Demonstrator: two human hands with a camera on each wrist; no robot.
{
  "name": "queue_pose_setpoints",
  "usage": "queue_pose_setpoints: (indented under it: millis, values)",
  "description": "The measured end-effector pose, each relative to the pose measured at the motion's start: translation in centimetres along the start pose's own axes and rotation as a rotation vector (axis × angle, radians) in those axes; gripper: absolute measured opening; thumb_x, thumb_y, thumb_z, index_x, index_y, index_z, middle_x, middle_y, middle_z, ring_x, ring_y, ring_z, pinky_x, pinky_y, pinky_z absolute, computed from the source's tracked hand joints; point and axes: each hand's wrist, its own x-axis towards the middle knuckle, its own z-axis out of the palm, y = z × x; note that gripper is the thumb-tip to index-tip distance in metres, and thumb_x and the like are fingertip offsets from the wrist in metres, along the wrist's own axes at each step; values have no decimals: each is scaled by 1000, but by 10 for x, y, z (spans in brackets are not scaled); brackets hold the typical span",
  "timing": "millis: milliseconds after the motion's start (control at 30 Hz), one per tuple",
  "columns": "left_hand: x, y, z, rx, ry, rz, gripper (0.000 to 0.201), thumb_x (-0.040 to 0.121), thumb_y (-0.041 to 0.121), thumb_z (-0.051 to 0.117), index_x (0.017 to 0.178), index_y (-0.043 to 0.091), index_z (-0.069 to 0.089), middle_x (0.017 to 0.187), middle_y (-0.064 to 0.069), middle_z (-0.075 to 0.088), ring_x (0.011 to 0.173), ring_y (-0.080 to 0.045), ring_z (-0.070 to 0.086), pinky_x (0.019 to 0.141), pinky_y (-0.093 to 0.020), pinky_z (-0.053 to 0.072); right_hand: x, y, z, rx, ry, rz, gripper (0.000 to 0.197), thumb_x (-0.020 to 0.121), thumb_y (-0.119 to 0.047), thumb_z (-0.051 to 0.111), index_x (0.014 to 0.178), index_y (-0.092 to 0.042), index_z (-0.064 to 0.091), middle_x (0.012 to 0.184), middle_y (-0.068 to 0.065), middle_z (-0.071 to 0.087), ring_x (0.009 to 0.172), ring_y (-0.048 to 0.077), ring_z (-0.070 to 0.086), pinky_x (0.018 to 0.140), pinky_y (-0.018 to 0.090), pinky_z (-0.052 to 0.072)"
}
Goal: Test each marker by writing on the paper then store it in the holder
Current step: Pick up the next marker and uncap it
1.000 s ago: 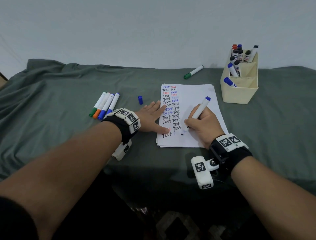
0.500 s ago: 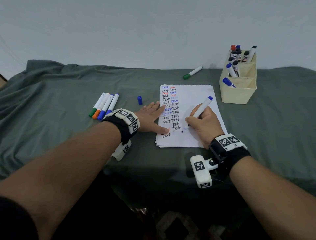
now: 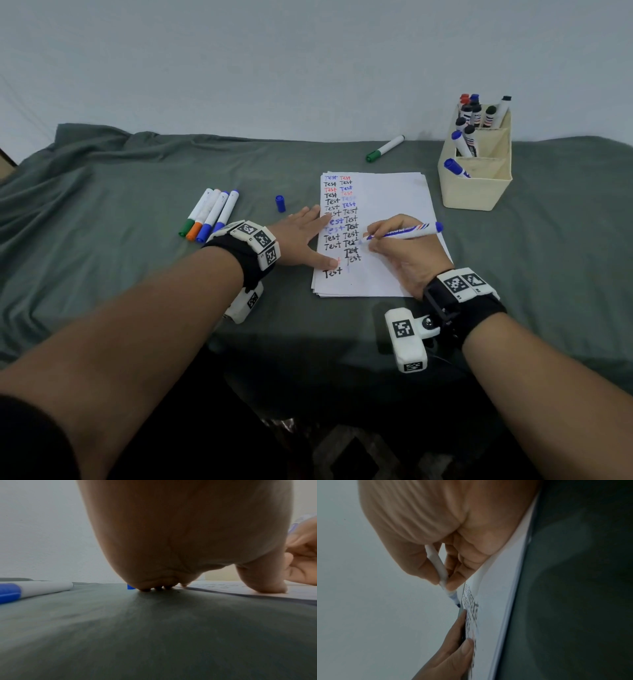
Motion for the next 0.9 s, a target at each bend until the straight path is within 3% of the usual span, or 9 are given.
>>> queue_pose_setpoints:
  millis: [167, 267, 367, 467, 533, 633, 767, 900]
  values:
    - [0, 1, -1, 4, -2, 2, 114, 77, 79, 53, 156, 27, -10, 163, 1, -18, 150, -17, -15, 119, -37, -4, -3, 1, -2, 23, -81, 19, 31, 74, 6, 79, 95, -11, 64, 94, 14, 77, 94, 30, 74, 84, 32, 58]
    - [0, 1, -1, 6, 1, 0, 114, 78, 79, 54, 156, 26, -10, 163, 0, -18, 150, -18, -15, 119, -37, -5, -4, 1, -1, 6, -110, 31, 29, 71, 14, 73, 84, -9, 60, 97, 19, 76, 97, 33, 73, 88, 41, 59]
    - [0, 2, 1, 7, 11, 4, 113, 79, 77, 54, 156, 25, -9, 163, -1, -18, 150, -19, -15, 119, -37, -5, -4, -1, 1, -119, -101, -6, 27, 65, 10, 75, 66, -13, 63, 93, 12, 72, 92, 26, 70, 90, 47, 59]
    - [1, 1, 1, 5, 6, 3, 113, 78, 77, 54, 156, 26, -10, 163, 0, -19, 150, -18, -16, 119, -38, -5, -5, -3, 2, -114, -102, -2, 22, 68, 4, 78, 72, -13, 65, 82, 16, 70, 79, 31, 69, 79, 43, 59]
    - [1, 0, 1, -2, 0, 3, 114, 78, 78, 54, 156, 26, -11, 163, 1, -19, 150, -18, -16, 120, -39, -5, -4, -2, 2, -76, -78, 37, 27, 72, 12, 73, 81, -10, 61, 74, 18, 68, 70, 31, 67, 70, 41, 56]
    - [1, 0, 1, -8, -4, 7, 115, 77, 79, 54, 156, 26, -11, 163, 1, -19, 150, -17, -16, 121, -40, -5, -3, 0, 2, 19, 0, 76, 27, 62, 12, 68, 74, -8, 55, 65, 18, 64, 61, 30, 60, 65, 37, 49]
    - [1, 0, 1, -15, -1, 5, 115, 77, 78, 54, 156, 27, -10, 163, 1, -19, 150, -17, -17, 120, -39, -5, -4, -2, 3, -70, 1, 43, 21, 60, 6, 71, 66, -8, 57, 70, 26, 62, 65, 37, 60, 67, 40, 53]
    - [1, 1, 1, -14, 0, -2, 114, 77, 78, 55, 156, 27, -10, 163, 2, -19, 150, -17, -17, 119, -38, -5, -5, -3, 2, -249, -15, 35, 21, 61, -3, 79, 69, -7, 59, 77, 28, 68, 80, 50, 67, 76, 52, 58]
